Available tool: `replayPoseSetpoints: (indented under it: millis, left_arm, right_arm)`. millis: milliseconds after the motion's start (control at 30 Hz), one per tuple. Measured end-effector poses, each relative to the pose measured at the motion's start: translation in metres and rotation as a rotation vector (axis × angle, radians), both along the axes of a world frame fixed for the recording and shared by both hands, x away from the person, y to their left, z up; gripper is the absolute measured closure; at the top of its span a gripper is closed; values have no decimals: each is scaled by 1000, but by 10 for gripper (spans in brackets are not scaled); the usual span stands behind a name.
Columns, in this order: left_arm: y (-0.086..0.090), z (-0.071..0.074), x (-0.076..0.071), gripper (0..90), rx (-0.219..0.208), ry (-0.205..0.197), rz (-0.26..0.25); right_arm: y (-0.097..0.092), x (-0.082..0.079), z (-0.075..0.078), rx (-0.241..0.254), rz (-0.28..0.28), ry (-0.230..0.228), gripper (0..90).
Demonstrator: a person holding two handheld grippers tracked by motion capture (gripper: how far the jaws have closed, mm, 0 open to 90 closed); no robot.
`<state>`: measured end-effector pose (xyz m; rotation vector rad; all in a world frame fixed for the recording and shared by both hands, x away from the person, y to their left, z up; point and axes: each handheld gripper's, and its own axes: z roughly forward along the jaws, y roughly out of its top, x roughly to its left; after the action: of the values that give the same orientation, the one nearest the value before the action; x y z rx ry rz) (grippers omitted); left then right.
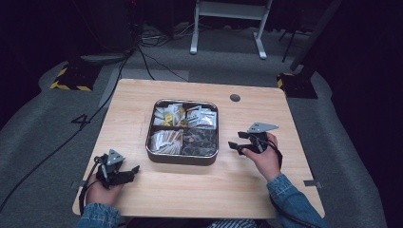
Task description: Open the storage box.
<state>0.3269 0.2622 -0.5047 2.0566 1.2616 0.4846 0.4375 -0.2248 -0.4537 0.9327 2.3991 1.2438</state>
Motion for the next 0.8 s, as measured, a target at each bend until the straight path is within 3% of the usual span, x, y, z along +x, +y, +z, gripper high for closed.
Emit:
replayPoseSetpoints:
  millis: [267, 533, 800]
  left_arm:
    - [-1, 0, 3, 270, 2, -1, 11]
    - [0, 0, 9, 281, -5, -1, 19]
    - [-3, 0, 11, 287, 0, -4, 41]
  right_arm:
    - [15, 3, 21, 79, 65, 7, 347]
    - [44, 5, 44, 18, 134, -26, 346]
    - [64, 15, 61, 12, 174, -19, 345]
